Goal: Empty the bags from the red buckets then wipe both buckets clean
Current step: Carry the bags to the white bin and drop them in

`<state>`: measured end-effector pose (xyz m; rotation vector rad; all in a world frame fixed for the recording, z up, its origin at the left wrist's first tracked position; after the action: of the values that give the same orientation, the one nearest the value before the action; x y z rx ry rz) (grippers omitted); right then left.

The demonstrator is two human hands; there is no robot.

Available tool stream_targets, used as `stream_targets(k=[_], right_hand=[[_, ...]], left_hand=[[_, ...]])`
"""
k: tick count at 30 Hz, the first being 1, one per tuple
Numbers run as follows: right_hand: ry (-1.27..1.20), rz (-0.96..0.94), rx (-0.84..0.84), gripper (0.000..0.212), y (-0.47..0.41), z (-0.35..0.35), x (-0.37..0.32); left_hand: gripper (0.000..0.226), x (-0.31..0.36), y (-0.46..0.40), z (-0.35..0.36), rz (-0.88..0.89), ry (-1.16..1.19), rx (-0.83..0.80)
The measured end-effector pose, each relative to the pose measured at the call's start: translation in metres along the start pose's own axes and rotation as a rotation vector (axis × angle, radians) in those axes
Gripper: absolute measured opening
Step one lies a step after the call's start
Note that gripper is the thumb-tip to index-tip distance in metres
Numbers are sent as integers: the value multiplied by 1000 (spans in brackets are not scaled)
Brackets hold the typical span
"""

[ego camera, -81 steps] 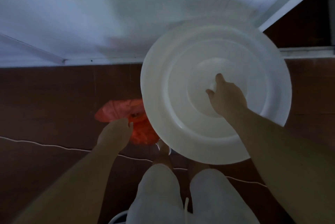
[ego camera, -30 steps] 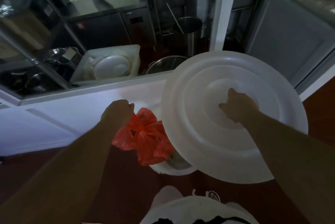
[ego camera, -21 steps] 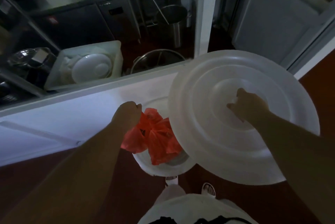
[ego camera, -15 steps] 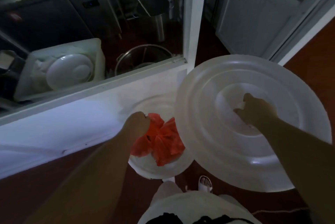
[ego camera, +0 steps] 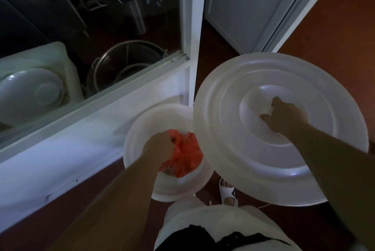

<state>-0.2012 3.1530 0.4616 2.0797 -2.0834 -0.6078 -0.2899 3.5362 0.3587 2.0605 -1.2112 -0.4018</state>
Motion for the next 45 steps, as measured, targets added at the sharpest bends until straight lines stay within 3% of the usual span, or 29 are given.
stream_targets(k=[5, 11, 20, 33, 45], right_hand=[[14, 44, 26, 62, 14, -9, 3], [40, 46, 55, 61, 26, -22, 4], [144, -136, 45, 61, 8, -6, -27], [204, -468, -213, 52, -14, 115, -140], [248, -546, -355, 48, -26, 264, -221]], left_hand=[[37, -8, -1, -20, 79, -98, 148], [40, -17, 13, -30, 84, -155, 201], [45, -55, 50, -20, -53, -130, 256], [39, -158, 113, 69, -377, 7, 196], [31, -206, 44, 118, -349, 189, 189]])
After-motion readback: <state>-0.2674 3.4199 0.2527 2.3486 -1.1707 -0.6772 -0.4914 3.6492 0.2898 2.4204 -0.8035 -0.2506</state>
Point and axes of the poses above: each hand's wrist, its own y-axis away from the middle knuckle, its own z-axis out of the palm, x = y × z, the point moved 8 cm from there along -y, towards the middle knuckle, and after that the axes turned 12 degrees about -z, right-handed, at the moved point
